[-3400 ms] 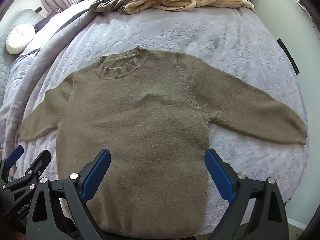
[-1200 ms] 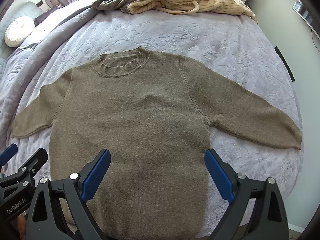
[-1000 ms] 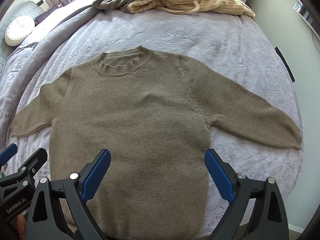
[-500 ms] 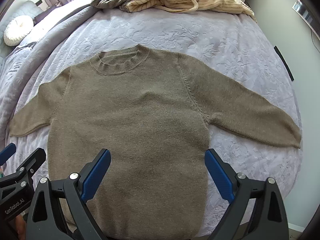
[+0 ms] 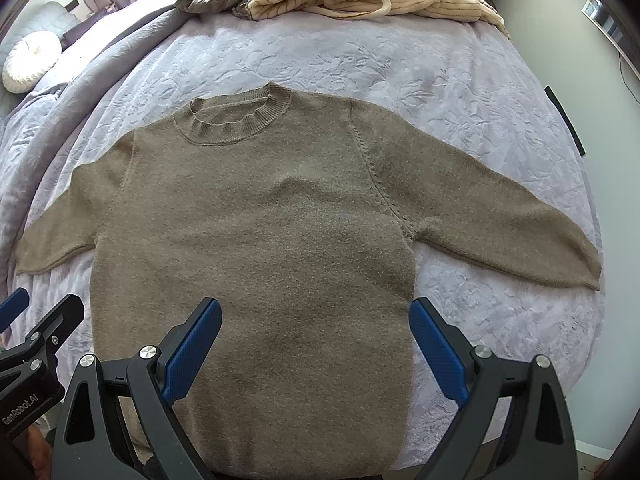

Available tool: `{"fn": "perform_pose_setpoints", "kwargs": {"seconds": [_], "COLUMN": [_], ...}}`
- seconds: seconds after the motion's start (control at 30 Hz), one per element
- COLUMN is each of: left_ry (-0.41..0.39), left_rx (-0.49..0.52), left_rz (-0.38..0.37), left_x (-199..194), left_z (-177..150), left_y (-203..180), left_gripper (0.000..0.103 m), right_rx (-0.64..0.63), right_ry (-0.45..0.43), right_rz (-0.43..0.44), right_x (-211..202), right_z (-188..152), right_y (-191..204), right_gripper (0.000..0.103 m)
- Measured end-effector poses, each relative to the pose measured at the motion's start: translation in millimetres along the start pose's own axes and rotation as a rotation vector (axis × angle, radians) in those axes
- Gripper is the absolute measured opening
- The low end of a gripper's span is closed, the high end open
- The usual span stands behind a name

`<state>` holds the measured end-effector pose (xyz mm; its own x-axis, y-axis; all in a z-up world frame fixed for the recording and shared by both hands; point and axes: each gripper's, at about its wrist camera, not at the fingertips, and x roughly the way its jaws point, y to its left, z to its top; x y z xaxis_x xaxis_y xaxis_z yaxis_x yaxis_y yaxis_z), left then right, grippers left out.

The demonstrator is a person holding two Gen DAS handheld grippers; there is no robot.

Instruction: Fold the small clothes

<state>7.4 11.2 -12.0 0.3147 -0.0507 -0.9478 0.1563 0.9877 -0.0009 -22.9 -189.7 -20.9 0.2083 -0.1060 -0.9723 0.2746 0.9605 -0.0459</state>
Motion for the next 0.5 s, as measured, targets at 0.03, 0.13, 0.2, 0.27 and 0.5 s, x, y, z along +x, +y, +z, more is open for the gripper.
{"fn": "perform_pose_setpoints", "kwargs": {"seconds": [0.03, 0.13, 0.2, 0.27, 0.5], "left_ry": [0.001, 0.004, 0.004, 0.004, 0.018], "left_rx": [-0.003, -0.009, -0.010, -0.010, -0.013], "left_rz": [-0.004, -0.019, -0.026, -0.031, -0.052], "left_x": [0.4, 1.0, 0.9, 0.8, 4.3], "left_z": [-0.2, -0.5, -0.7, -1.1, -2.7], "left_y": [0.7, 2.1, 2.9, 2.9, 5.7], "left_gripper": [0.103, 0.103, 0.103, 0.103, 0.103], "right_rx": [0.001, 0.006, 0.006, 0.004, 0.006], "right_ry": [0.001, 0.002, 0.003, 0.003, -0.002], "right_rz": [-0.001, -0.004, -0.005, -0.006, -0.003], "right_x": [-0.2, -0.2, 0.1, 0.1, -0.4], "right_z": [-0.1, -0.5, -0.8, -0.8, -2.2], "right_y": [0.0, -0.4, 0.0, -0.3, 1.3], "right_gripper": [0.096, 0.096, 0.096, 0.096, 0.096]}}
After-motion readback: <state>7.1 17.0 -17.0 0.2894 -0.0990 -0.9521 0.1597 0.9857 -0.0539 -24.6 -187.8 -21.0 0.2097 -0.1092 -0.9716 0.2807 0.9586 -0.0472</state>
